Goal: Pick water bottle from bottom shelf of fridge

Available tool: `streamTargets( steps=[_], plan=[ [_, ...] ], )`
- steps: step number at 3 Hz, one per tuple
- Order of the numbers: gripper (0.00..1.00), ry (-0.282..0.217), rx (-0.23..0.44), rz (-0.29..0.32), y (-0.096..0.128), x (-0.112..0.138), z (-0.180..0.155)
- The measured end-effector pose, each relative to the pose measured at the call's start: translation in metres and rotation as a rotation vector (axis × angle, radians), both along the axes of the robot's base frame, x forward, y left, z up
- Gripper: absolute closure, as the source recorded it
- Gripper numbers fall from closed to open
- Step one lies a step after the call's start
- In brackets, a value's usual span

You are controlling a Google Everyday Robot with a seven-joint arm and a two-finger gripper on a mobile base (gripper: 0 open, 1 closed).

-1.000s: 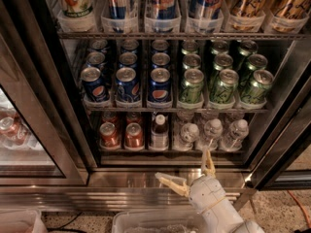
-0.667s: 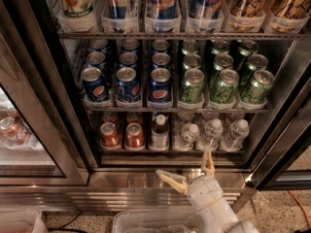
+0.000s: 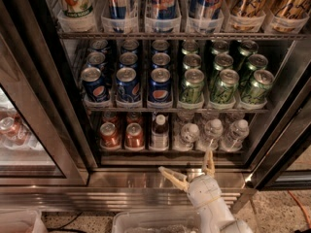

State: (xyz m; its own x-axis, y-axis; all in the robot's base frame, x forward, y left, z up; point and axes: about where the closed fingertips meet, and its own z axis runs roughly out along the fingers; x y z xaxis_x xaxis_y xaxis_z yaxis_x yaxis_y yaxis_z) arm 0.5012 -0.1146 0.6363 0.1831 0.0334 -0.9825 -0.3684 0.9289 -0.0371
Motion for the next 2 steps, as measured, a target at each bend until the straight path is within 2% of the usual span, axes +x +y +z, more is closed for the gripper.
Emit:
streamTargets(
  steps=[1,2],
  plan=[
    [0.00,0.017,0.046,-0.070,-0.0101,0.0019,-0.0196],
    [0.00,0.017,0.046,-0.070,-0.0101,0.0019,-0.0196]
  ],
)
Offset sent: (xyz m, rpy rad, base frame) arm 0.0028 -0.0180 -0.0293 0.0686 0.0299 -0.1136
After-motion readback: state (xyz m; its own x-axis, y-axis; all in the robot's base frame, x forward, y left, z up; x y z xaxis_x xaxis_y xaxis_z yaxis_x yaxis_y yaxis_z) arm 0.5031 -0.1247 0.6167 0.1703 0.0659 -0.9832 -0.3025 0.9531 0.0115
